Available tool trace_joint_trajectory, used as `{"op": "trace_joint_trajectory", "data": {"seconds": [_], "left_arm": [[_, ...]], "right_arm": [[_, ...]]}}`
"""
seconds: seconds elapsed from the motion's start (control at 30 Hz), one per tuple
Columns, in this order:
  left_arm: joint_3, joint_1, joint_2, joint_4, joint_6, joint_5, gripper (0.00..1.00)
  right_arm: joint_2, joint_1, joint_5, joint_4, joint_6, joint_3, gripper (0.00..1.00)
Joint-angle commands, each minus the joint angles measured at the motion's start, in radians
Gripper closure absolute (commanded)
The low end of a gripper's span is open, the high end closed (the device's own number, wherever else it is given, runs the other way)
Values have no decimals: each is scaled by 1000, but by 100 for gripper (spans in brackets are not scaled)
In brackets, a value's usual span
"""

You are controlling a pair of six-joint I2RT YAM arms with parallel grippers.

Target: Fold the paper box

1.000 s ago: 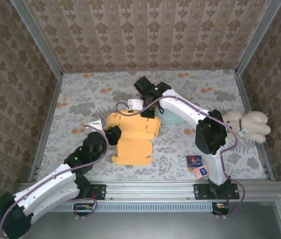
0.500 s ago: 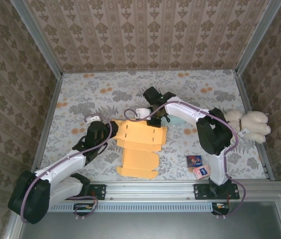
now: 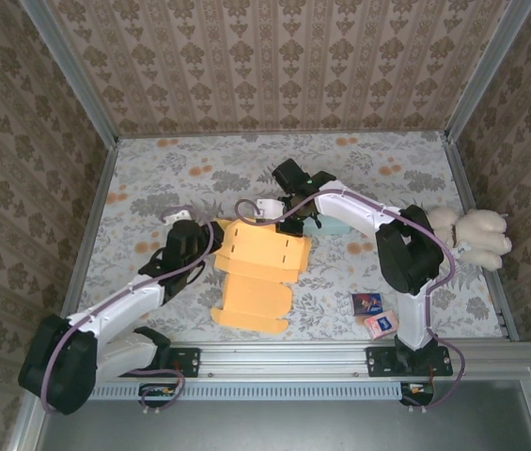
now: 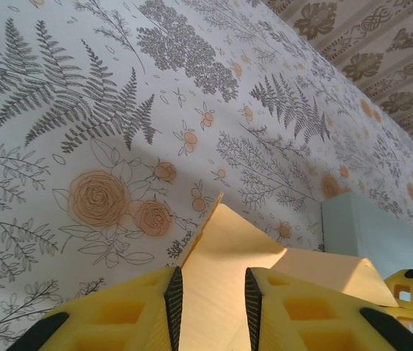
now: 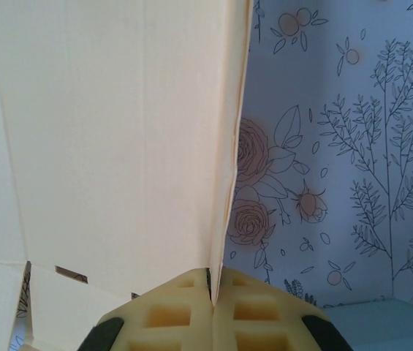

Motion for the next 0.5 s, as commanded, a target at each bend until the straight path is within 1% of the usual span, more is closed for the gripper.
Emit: {"op": "trace_joint_trajectory", "data": {"seconds": [0.0, 0.07, 0.13, 0.23, 0.33, 0.47], "left_arm": [[40, -11, -117, -102, 33, -74, 70], [44, -37, -214, -172, 50, -144, 69], [49, -72, -291, -214, 62, -188, 68], [56, -125, -350, -239, 67, -199, 68], [67, -175, -332, -211, 52, -165, 68], [108, -243, -225, -141, 41, -125, 69]], "right_arm": [[-28, 6, -43, 17, -3, 16, 100], [-22, 6, -36, 18, 2, 19, 100], [-20, 6, -38, 19, 9, 24, 100], [-26, 6, -50, 17, 18, 31, 100], [-41, 6, -76, 23, 21, 25, 100], [-54, 7, -83, 41, 19, 8, 100]]}}
